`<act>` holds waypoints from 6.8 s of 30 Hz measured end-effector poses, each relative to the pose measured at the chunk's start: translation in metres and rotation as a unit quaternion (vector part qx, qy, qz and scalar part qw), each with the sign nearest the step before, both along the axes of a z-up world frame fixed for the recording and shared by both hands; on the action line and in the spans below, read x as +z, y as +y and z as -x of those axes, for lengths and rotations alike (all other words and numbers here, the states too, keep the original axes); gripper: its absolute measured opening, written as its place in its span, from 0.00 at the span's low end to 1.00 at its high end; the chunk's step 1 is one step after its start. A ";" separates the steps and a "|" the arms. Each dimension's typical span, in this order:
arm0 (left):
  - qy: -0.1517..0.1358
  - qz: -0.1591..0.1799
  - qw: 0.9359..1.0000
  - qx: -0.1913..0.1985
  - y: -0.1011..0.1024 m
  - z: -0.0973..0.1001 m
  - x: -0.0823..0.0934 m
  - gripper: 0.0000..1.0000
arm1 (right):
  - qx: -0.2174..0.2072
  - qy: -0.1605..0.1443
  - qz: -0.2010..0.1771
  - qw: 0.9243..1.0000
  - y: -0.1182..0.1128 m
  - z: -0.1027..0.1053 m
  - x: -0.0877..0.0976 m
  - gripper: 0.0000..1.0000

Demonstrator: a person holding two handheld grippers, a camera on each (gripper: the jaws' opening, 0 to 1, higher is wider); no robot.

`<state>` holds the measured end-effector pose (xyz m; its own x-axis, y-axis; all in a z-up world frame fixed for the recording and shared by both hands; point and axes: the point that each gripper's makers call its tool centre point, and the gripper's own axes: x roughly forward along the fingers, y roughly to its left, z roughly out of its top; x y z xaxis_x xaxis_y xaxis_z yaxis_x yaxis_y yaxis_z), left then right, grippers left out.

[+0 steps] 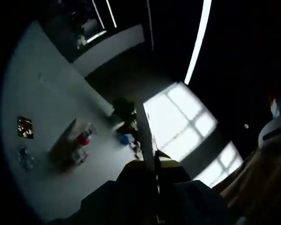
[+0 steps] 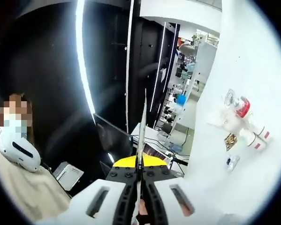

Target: Arrange the skincare products in the storage area until every visible bottle or jar stands upright without overlapping.

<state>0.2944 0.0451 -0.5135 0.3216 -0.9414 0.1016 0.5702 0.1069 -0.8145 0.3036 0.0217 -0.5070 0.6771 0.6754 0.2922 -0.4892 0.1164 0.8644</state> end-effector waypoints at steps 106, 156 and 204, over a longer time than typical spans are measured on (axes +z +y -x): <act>0.500 -0.030 0.856 0.130 0.023 0.023 -0.231 0.00 | -0.076 0.043 0.297 0.951 -0.059 0.006 -0.120 0.90; -0.207 -0.512 0.830 -0.080 0.029 -0.038 -0.218 0.53 | -0.073 0.042 0.306 0.948 -0.058 0.008 -0.123 0.91; -0.226 -0.568 0.772 -0.176 0.054 -0.090 -0.268 0.54 | -0.090 0.062 0.307 0.945 -0.068 0.005 -0.130 0.92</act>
<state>0.3841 0.0988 -0.7818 0.1992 -0.5268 -0.8263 0.9250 0.3795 -0.0190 0.2984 -0.0460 -0.6374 0.8004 0.5623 -0.2077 -0.3123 0.6870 0.6562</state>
